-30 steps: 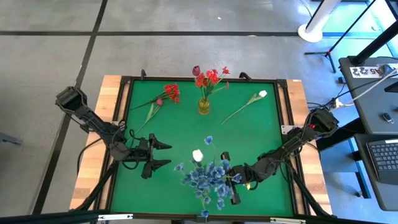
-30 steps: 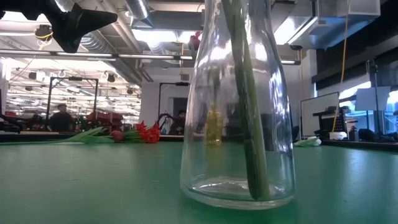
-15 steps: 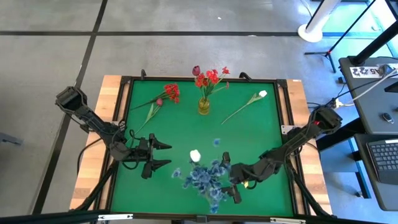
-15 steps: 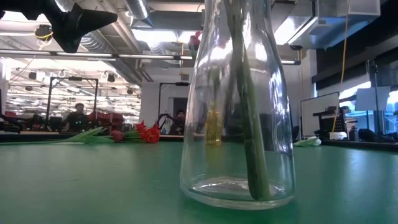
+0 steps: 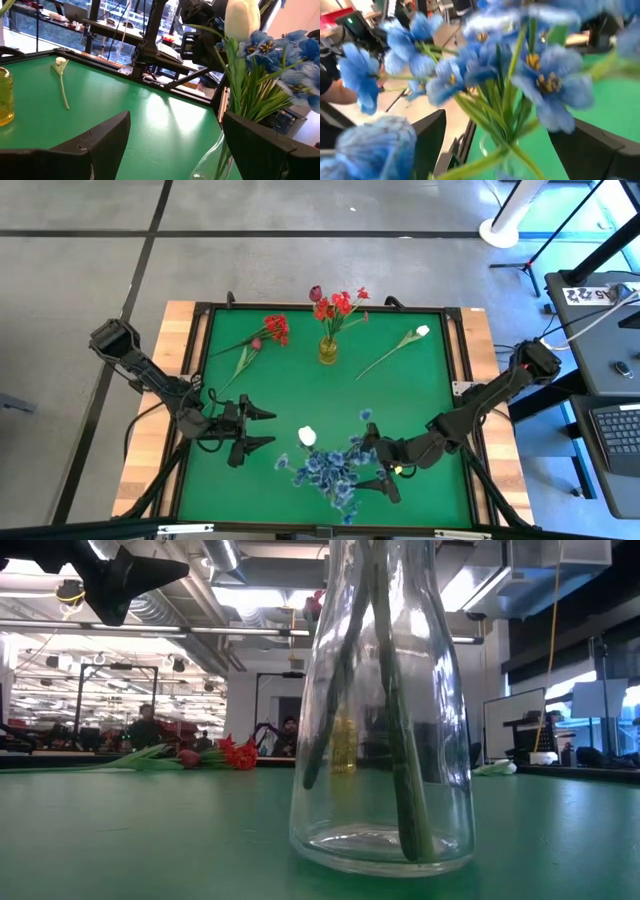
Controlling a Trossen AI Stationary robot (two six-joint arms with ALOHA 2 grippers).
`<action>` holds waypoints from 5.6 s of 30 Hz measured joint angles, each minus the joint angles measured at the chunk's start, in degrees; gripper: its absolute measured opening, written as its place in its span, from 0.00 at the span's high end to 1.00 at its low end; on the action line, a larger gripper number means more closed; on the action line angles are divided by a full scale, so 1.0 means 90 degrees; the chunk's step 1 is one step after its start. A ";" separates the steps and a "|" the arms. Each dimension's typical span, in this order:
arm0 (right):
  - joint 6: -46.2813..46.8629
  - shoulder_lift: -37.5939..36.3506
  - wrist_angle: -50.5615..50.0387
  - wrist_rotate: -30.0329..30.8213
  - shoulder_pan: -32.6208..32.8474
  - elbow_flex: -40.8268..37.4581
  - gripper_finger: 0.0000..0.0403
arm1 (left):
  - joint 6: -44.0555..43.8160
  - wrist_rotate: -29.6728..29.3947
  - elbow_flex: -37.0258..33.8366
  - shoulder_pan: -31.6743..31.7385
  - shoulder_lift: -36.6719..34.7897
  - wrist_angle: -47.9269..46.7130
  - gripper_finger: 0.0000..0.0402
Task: Sort flowers into vase by color
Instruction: Put the blue flowers into the transparent vase, then put the red tulip into the yellow vase
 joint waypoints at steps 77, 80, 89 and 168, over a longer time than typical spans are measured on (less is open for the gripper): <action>0.0318 -0.2008 -0.3050 -0.0612 -0.3422 -0.1640 0.16 | -0.2510 0.3801 0.1647 0.7257 0.0415 -1.0500 0.22; 0.0224 -0.2143 -0.3077 -0.0641 -0.3422 -0.1643 0.16 | -0.2380 0.3842 0.1648 0.7444 0.0657 -1.0387 0.22; -0.0009 -0.2185 -0.2868 -0.0734 -0.3419 -0.1648 0.16 | -0.2339 0.4214 0.1666 0.7686 0.0818 -1.0314 0.23; -0.1961 -0.3610 0.0899 -0.2109 -0.4252 -0.3770 0.51 | 0.1639 0.6689 0.3905 0.6743 0.0986 -0.2228 0.99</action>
